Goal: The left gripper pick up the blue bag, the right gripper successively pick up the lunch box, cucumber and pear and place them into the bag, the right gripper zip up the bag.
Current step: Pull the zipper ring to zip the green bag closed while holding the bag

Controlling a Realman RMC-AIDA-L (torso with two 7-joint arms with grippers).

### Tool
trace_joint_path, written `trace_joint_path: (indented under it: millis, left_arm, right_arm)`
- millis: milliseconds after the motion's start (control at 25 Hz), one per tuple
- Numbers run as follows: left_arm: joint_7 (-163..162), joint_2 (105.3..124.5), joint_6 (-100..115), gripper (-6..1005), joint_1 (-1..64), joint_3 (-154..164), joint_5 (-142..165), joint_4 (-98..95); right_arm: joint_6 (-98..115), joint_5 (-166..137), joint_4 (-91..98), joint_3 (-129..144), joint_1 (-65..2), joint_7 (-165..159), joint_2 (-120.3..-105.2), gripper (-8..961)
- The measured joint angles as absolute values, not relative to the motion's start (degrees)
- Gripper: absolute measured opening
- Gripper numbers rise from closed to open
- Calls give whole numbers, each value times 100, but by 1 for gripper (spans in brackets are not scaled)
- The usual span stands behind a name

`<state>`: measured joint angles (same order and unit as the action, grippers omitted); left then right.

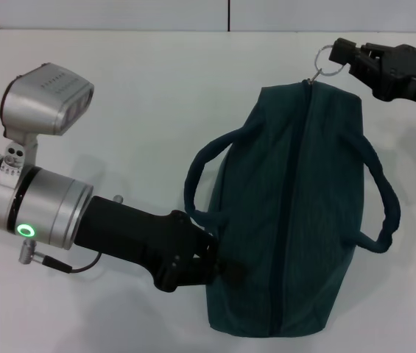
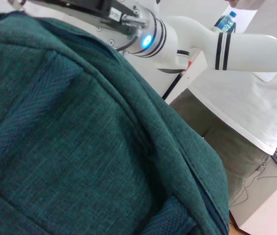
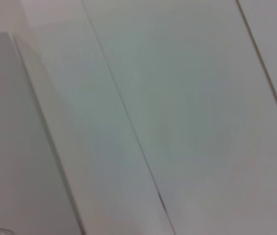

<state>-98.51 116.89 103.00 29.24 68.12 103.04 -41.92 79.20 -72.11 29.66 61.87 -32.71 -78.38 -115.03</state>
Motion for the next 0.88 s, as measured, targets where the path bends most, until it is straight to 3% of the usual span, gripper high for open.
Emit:
trace_joint_path:
  millis: [640,880]
  left_arm:
    - [-9934,11738,10343,150,3012,6709,10144,-4194]
    - [-10586,11645,10504,158,3084,6269,10107,-4302]
  right_arm:
    - [7910,-7306,2810,6240,-3267,-7837,-11505,17]
    - [8036,-7304,2803,6195,-3177,-7836,-11487,16]
